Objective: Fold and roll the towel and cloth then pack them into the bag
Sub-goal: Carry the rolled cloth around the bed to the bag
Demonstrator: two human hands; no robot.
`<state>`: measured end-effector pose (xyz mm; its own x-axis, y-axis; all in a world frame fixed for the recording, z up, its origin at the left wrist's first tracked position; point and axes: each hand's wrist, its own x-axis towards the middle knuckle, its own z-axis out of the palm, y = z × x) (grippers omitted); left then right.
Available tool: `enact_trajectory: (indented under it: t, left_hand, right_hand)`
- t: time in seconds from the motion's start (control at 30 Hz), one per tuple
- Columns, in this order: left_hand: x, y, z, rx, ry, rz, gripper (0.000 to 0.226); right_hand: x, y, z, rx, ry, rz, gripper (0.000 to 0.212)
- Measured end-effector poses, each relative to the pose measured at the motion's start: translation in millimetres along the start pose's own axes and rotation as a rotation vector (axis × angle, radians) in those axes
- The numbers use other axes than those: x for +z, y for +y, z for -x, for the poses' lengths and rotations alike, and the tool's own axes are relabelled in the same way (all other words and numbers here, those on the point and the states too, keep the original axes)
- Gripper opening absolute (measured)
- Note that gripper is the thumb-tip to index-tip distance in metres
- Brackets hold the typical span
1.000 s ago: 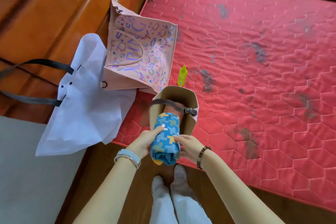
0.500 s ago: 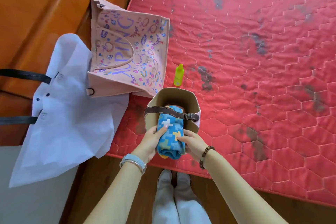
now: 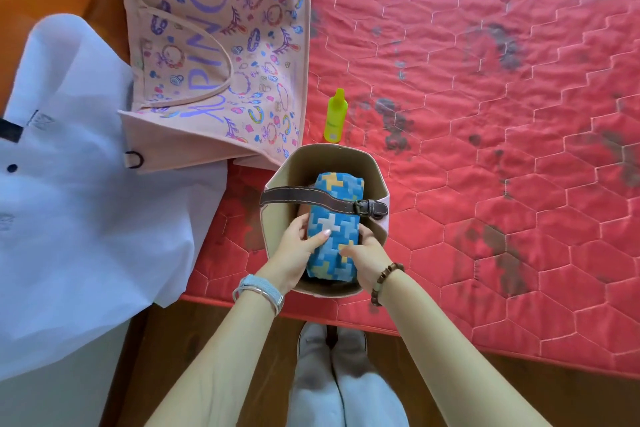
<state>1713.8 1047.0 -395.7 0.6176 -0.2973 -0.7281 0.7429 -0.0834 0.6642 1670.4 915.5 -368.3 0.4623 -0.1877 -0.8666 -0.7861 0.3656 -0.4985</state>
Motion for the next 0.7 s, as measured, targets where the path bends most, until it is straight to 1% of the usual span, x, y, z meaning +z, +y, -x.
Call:
enact_trajectory:
  t: [0.13, 0.27, 0.4, 0.43, 0.5, 0.6, 0.7]
  left_hand:
    - [0, -12, -13, -0.016, -0.012, -0.035, 0.057]
    - [2, -16, -24, -0.046, -0.004, -0.06, 0.058]
    - [1, -11, -21, -0.013, 0.044, -0.022, 0.057]
    - [1, -9, -18, 0.008, 0.059, 0.0, 0.058]
    - [2, -1, -12, 0.054, 0.098, 0.061, 0.049]
    - [5, 8, -5, 0.068, 0.134, 0.152, 0.031]
    - [9, 11, -1, 0.056, 0.122, 0.149, 0.023]
  right_hand:
    - [1, 5, -12, 0.027, 0.06, 0.068, 0.053]
    - [6, 8, -22, 0.008, 0.077, 0.143, 0.054]
    - [6, 5, -8, -0.045, 0.036, 0.079, 0.051]
    - [4, 4, -4, -0.06, 0.017, 0.066, 0.055]
    - [2, 0, 6, -0.109, -0.009, 0.072, 0.06]
    - [2, -8, 17, -0.174, -0.037, 0.079, 0.045]
    - [4, -13, 21, -0.155, -0.041, 0.09, 0.042]
